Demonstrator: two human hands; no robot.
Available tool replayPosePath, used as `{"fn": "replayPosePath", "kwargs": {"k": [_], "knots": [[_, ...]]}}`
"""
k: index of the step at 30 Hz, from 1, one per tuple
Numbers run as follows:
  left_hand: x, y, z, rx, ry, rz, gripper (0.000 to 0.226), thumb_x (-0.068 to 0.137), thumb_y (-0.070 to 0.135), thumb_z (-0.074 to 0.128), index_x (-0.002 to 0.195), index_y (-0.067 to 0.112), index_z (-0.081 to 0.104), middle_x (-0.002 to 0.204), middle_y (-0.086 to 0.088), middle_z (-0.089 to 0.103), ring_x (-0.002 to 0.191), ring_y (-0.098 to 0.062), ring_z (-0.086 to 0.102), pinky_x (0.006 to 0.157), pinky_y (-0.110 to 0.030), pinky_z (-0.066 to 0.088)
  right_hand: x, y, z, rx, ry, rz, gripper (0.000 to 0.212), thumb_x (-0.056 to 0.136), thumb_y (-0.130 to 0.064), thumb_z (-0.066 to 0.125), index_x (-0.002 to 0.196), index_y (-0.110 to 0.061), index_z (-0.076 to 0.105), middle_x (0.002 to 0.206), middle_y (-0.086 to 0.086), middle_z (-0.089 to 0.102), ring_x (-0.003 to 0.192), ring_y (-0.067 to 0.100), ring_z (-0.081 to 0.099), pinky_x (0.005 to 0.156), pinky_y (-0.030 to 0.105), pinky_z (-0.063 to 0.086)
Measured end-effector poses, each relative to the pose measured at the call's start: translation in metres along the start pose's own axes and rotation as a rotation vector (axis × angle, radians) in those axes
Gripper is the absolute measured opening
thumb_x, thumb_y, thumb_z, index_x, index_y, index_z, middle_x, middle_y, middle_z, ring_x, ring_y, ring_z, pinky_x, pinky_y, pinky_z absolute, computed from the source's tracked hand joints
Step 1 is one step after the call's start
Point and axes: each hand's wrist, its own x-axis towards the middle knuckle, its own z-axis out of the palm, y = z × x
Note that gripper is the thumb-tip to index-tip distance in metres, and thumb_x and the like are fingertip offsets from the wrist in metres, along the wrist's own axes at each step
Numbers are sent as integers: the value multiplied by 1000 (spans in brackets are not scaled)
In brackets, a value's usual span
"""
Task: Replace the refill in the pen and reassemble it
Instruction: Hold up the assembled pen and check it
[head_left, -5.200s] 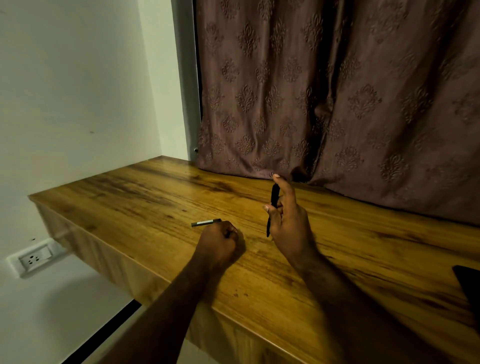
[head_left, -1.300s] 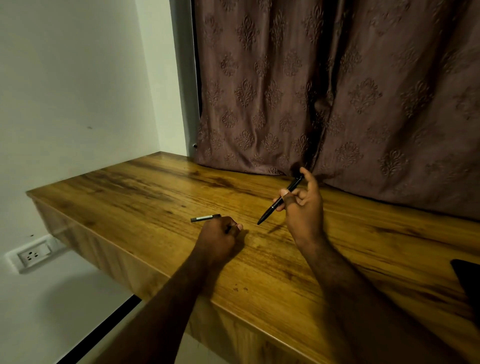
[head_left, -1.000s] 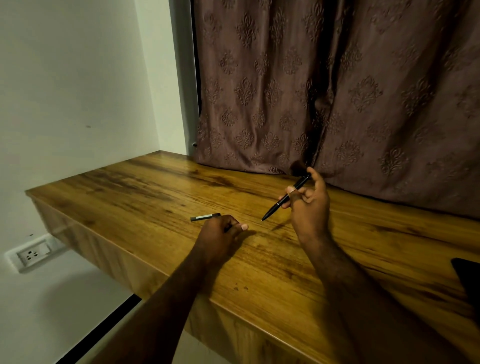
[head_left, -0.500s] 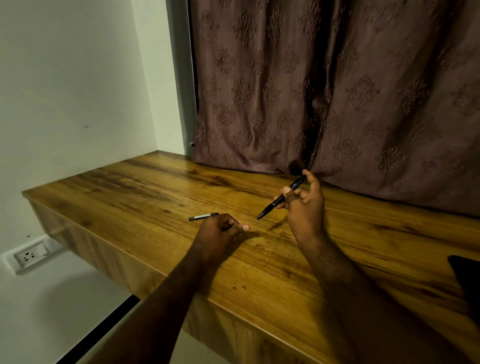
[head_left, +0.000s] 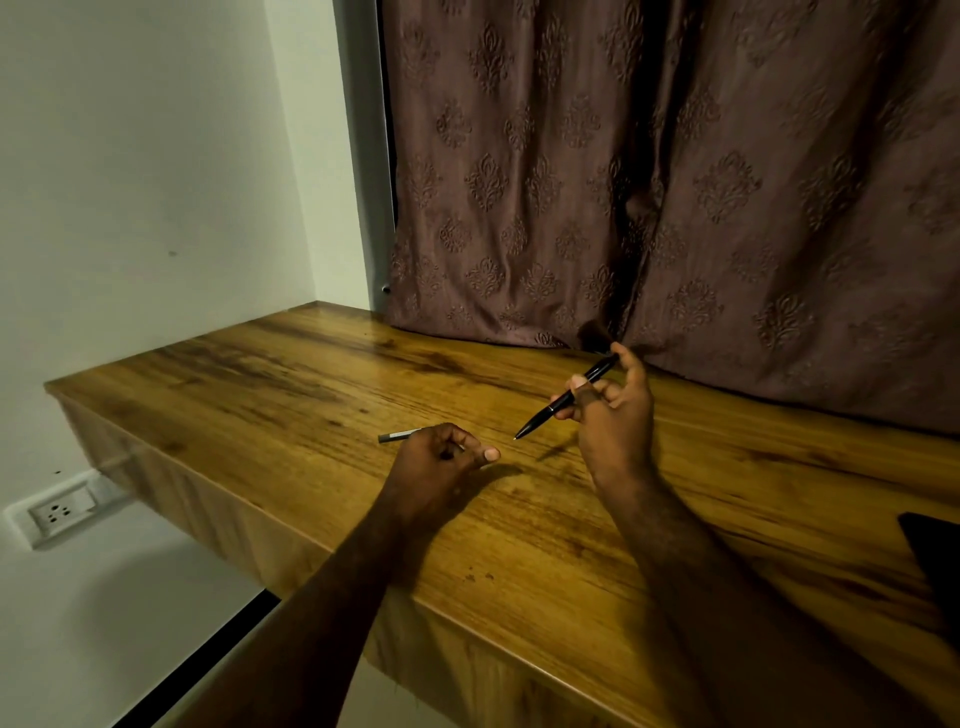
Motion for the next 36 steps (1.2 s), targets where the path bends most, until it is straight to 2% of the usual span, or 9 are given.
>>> {"fn": "replayPosePath", "kwargs": {"k": [3, 6, 11, 17, 21, 23, 26, 32, 36], "knots": [[1, -5, -3, 138, -8, 46, 51, 83, 28, 73, 130, 23, 54, 83, -5, 64, 64, -8, 62, 56, -24, 47, 3, -1, -2, 34, 57, -4, 55, 91, 1, 57, 140, -15, 37, 77, 6, 65, 54, 11, 63, 59, 29, 54], [-6, -6, 1, 111, -51, 14, 67, 86, 26, 69, 144, 33, 35, 90, -1, 64, 69, -6, 61, 62, -23, 47, 4, -2, -3, 111, 98, 14, 55, 91, 1, 56, 139, -16, 34, 81, 7, 66, 57, 15, 65, 61, 29, 55], [-25, 9, 17, -127, -86, -95, 68, 92, 4, 59, 148, 26, 29, 101, -15, 58, 64, -9, 55, 49, -11, 46, 4, 3, 0, 175, 143, 77, 57, 93, -1, 55, 140, -17, 29, 110, 18, 62, 56, 8, 68, 63, 27, 58], [-35, 16, 28, -186, -130, -47, 77, 90, -2, 58, 151, 26, 19, 97, -11, 62, 52, 2, 60, 49, -10, 46, -2, 8, 3, 151, 142, 93, 63, 93, -2, 55, 143, -21, 23, 122, 18, 53, 60, 6, 70, 69, 30, 58], [-37, 18, 26, -138, -145, -16, 80, 89, 0, 60, 151, 26, 18, 105, -17, 63, 54, 3, 59, 51, -10, 46, -5, 10, 5, 110, 131, 93, 59, 92, -3, 57, 141, -20, 28, 121, 16, 54, 63, 12, 71, 63, 26, 58], [-39, 21, 26, -177, -143, -33, 78, 90, -3, 58, 151, 25, 18, 107, -22, 60, 51, 3, 59, 48, -9, 46, -6, 9, 6, 94, 135, 79, 58, 92, -2, 57, 140, -19, 29, 118, 16, 54, 63, 10, 70, 65, 29, 59], [-38, 23, 27, -234, -130, -41, 77, 89, -7, 56, 151, 23, 20, 101, -15, 59, 48, 2, 60, 44, -9, 45, -6, 5, 6, 77, 148, 60, 56, 92, -2, 57, 140, -17, 30, 112, 13, 56, 61, 4, 70, 66, 30, 59], [-36, 19, 25, -231, -109, -44, 73, 90, -5, 57, 150, 23, 26, 100, -14, 60, 48, 1, 59, 44, -9, 44, -5, 3, 6, 104, 165, 50, 52, 92, 2, 55, 137, -11, 32, 98, 7, 58, 68, 10, 68, 61, 24, 59], [-33, 14, 23, -183, -106, -40, 72, 89, -1, 60, 149, 25, 29, 94, -7, 64, 51, 1, 57, 45, -10, 44, -4, 5, 6, 104, 164, 49, 53, 91, 2, 55, 137, -11, 31, 105, 13, 58, 64, 6, 69, 59, 22, 58]]}}
